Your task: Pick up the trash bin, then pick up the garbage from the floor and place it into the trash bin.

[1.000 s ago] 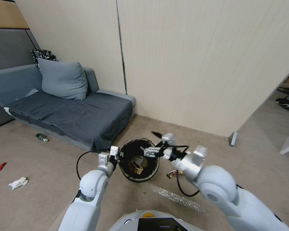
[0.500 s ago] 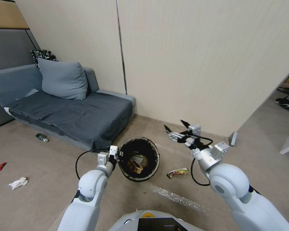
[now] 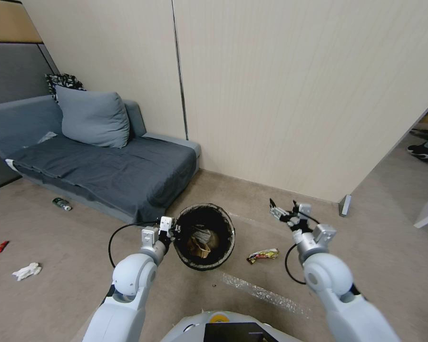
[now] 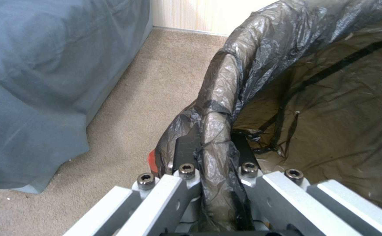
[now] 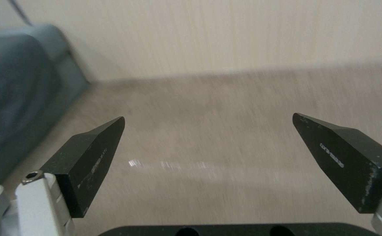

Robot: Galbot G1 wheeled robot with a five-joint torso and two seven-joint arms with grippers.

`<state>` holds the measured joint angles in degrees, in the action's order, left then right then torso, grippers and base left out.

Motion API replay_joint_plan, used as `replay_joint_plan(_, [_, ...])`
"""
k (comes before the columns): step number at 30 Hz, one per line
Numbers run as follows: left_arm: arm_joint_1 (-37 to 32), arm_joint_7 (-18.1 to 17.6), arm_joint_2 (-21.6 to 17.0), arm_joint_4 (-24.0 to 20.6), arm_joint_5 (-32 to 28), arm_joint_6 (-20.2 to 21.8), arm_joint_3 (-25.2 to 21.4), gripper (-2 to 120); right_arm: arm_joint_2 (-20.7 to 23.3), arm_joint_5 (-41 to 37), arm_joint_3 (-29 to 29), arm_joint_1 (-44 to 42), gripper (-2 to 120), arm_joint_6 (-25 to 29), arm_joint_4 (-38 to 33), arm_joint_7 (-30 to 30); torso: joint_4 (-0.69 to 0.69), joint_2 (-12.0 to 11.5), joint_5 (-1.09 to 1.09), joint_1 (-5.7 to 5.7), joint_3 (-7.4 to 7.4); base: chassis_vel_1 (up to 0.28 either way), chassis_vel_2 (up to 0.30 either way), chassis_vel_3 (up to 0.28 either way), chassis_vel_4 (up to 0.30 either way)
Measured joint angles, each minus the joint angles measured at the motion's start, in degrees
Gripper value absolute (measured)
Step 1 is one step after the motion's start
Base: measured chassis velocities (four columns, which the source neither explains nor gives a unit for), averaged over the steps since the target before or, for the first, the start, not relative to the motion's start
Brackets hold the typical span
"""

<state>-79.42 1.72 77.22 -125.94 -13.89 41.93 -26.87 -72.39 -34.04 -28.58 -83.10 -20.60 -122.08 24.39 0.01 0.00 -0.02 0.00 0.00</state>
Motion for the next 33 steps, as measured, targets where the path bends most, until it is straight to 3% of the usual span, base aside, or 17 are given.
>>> replay_joint_plan(8, [0.28, 0.05, -0.10, 0.10, -0.06, -0.05, 0.05, 1, -3.55, -5.20, 1.58, 0.57, 100, -2.04, 5.64, 6.23, 0.00, 0.00, 0.01, 0.00, 0.00, 0.000, 0.000, 0.000, 0.000])
replay_joint_plan(13, [0.39, 0.12, -0.19, 0.43, -0.14, -0.15, 0.06, 1, -5.44, -13.04, 2.93, 1.26, 100, -2.87, 11.69, 10.37, -0.01, 0.00, 0.01, 0.00, 0.00, 0.000, 0.000, 0.000, 0.000])
replay_joint_plan(33, [0.16, 0.16, 0.15, 0.49, -0.03, -0.34, 0.36, 1, -5.75, -21.12, 3.49, 6.04, 100, -5.42, 23.49, 10.79, 0.00, 0.00, 0.02, 0.00, 0.00, 0.000, 0.000, 0.000, 0.000])
